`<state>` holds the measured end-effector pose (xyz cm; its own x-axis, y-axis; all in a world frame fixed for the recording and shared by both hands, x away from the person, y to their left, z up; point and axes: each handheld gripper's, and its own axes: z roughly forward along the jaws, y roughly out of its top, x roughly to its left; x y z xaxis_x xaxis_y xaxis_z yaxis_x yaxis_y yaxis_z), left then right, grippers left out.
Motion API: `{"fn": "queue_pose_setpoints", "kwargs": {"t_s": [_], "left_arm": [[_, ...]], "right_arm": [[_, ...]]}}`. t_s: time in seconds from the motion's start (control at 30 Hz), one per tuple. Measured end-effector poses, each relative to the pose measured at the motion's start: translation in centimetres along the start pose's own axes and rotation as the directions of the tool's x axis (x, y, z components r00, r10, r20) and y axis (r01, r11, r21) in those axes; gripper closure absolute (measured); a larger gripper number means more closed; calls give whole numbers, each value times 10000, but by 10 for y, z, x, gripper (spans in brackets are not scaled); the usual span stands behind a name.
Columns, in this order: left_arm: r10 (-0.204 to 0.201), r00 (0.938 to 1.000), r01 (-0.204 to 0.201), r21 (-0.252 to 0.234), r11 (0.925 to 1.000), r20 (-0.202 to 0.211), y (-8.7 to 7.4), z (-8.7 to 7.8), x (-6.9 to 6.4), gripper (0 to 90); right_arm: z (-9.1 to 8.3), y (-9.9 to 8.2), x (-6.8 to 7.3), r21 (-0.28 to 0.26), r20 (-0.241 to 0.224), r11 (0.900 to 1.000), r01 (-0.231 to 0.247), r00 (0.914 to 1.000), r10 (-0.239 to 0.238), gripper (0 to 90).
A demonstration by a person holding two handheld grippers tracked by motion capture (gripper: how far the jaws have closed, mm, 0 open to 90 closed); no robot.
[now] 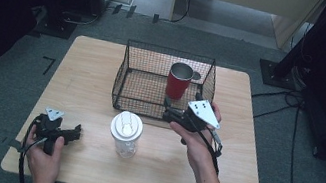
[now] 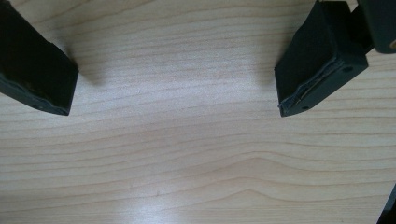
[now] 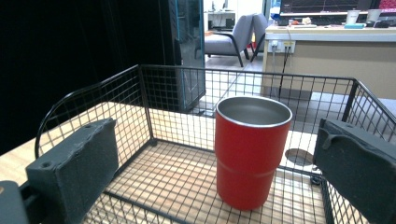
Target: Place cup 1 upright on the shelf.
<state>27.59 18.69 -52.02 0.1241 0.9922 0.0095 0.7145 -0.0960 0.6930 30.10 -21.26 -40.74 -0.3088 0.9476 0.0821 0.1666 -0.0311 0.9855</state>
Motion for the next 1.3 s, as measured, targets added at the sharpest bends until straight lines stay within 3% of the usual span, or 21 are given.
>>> {"fn": "queue_pose_setpoints", "kwargs": {"t_s": [0.53, 0.8, 1.3], "left_arm": [[5, 10000, -5, -1, 10000, -2, 0, 0, 0, 0], [5, 10000, -5, -11, 10000, -5, 0, 0, 0, 0], [19, 10000, -19, -10, 10000, -12, 0, 0, 0, 0]], "right_arm": [[-33, -23, -3, 94, -85, 9996, -266, 9996, 267, 2], [-49, -46, -5, 222, 97, 9990, -392, 9992, 390, 2], [-68, -64, -3, 247, 159, 9995, -175, 9997, 172, 2]]}}
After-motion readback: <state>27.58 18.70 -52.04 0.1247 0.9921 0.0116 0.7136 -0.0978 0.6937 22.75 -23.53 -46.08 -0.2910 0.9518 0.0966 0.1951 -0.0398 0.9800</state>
